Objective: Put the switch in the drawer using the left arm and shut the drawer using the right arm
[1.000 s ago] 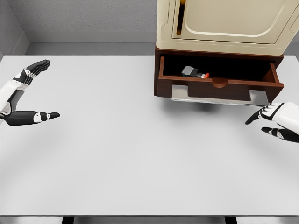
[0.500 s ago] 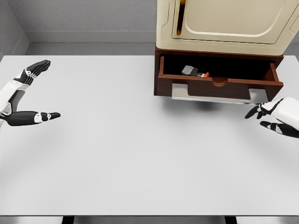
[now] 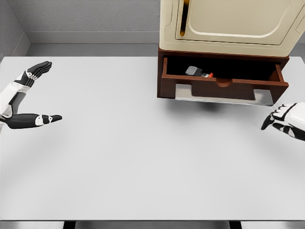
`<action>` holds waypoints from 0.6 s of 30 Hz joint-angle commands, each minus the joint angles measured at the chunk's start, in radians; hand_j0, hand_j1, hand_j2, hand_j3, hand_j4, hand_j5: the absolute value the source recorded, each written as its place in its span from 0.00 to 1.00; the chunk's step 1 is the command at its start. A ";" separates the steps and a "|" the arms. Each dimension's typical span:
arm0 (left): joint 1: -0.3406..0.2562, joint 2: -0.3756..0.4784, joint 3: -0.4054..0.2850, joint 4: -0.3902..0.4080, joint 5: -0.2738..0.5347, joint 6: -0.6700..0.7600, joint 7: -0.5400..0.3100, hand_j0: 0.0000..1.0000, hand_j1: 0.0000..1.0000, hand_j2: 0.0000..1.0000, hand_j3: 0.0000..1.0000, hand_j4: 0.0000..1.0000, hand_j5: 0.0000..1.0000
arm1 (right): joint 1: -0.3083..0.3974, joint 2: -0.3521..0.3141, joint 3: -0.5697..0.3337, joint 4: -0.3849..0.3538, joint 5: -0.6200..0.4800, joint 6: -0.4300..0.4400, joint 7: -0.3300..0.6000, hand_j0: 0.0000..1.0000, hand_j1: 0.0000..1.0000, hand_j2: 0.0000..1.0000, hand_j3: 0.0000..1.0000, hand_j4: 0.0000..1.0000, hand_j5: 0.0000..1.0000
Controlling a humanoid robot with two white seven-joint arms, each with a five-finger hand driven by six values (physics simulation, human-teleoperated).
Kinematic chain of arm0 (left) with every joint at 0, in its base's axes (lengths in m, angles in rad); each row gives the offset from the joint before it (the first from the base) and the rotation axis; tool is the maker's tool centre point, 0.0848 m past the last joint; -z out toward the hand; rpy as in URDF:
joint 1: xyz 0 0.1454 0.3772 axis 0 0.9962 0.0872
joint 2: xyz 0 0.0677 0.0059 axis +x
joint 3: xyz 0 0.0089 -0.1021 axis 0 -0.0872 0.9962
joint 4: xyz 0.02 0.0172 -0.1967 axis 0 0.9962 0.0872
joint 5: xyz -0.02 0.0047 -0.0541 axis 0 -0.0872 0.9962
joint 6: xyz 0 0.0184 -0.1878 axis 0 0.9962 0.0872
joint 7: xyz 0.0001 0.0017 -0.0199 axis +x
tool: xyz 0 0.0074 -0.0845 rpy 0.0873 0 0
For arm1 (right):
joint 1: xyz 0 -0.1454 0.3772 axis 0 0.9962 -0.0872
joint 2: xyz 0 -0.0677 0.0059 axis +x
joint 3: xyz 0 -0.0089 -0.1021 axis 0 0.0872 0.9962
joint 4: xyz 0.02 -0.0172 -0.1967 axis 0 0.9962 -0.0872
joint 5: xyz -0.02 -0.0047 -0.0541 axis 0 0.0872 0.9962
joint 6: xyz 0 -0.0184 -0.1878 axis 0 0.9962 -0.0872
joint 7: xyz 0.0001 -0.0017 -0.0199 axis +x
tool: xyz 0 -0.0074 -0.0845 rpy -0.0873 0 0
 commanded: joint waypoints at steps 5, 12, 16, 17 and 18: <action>0.000 0.001 0.000 -0.001 0.007 0.000 0.000 1.00 1.00 1.00 1.00 1.00 1.00 | 0.014 -0.039 -0.003 0.001 0.012 0.000 0.010 0.39 0.39 0.39 0.39 0.39 0.39; 0.002 0.001 0.000 -0.001 0.007 0.002 0.000 1.00 1.00 1.00 1.00 1.00 1.00 | 0.009 -0.010 0.000 -0.064 0.010 0.000 0.010 0.40 0.40 0.40 0.40 0.40 0.40; 0.002 0.001 0.000 -0.001 0.007 0.002 0.000 1.00 1.00 1.00 1.00 1.00 1.00 | -0.001 0.041 0.000 -0.064 0.019 0.000 0.012 0.40 0.40 0.40 0.40 0.40 0.40; 0.000 0.001 0.000 -0.001 0.007 0.000 0.000 1.00 1.00 1.00 1.00 1.00 1.00 | -0.006 0.056 0.000 -0.064 0.024 0.000 0.012 0.40 0.40 0.40 0.40 0.40 0.40; 0.002 0.001 0.000 -0.001 0.007 0.002 0.000 1.00 1.00 1.00 1.00 1.00 1.00 | -0.014 0.067 0.000 -0.064 0.027 0.000 0.012 0.40 0.40 0.40 0.40 0.40 0.40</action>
